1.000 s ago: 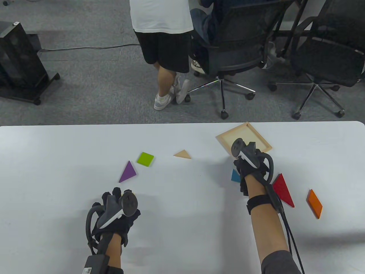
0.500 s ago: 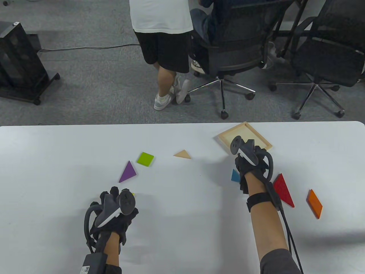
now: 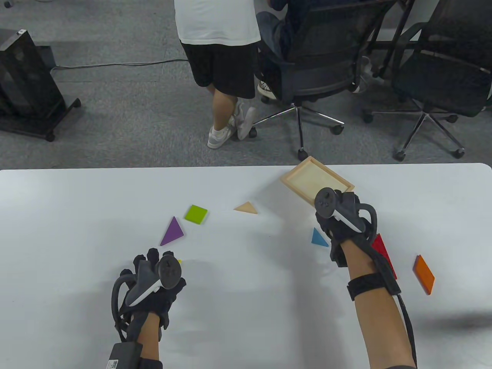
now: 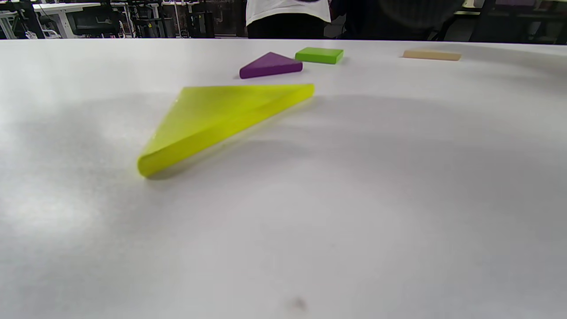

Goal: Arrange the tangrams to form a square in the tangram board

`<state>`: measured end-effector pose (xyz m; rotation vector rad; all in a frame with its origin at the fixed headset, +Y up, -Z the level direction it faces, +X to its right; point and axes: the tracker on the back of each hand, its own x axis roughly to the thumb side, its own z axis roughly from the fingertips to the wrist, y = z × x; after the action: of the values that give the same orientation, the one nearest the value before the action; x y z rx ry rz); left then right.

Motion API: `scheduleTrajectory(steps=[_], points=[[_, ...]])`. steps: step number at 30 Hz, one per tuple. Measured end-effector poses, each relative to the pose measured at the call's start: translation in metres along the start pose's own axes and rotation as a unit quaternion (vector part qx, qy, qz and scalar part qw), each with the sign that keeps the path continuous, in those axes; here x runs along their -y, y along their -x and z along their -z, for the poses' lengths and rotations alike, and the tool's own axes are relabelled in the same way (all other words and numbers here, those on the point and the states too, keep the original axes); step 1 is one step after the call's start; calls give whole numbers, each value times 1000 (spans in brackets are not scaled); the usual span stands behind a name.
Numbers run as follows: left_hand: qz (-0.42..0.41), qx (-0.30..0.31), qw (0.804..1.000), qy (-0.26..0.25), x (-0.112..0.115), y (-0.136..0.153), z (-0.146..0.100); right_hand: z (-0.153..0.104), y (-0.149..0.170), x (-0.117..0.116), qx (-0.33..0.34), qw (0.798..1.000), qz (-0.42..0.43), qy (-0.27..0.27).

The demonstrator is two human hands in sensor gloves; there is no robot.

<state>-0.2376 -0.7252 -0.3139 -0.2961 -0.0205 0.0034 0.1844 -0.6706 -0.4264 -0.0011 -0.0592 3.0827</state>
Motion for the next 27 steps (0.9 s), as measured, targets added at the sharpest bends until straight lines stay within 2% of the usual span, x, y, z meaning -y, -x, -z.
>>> scheduleTrajectory(steps=[5,12,20,27], points=[[-5,7,1000,-8,-6,-1,-4,-34,-18,14,42,998,1,50],[-14,10,1000,-15,-10,1,-6,-75,-46,21,89,993,-2,77],[-21,9,1000,-10,-9,4,-3,-111,-81,0,153,984,-36,81],[-19,8,1000,-4,-5,6,-1,-124,-97,-23,219,972,-30,76]])
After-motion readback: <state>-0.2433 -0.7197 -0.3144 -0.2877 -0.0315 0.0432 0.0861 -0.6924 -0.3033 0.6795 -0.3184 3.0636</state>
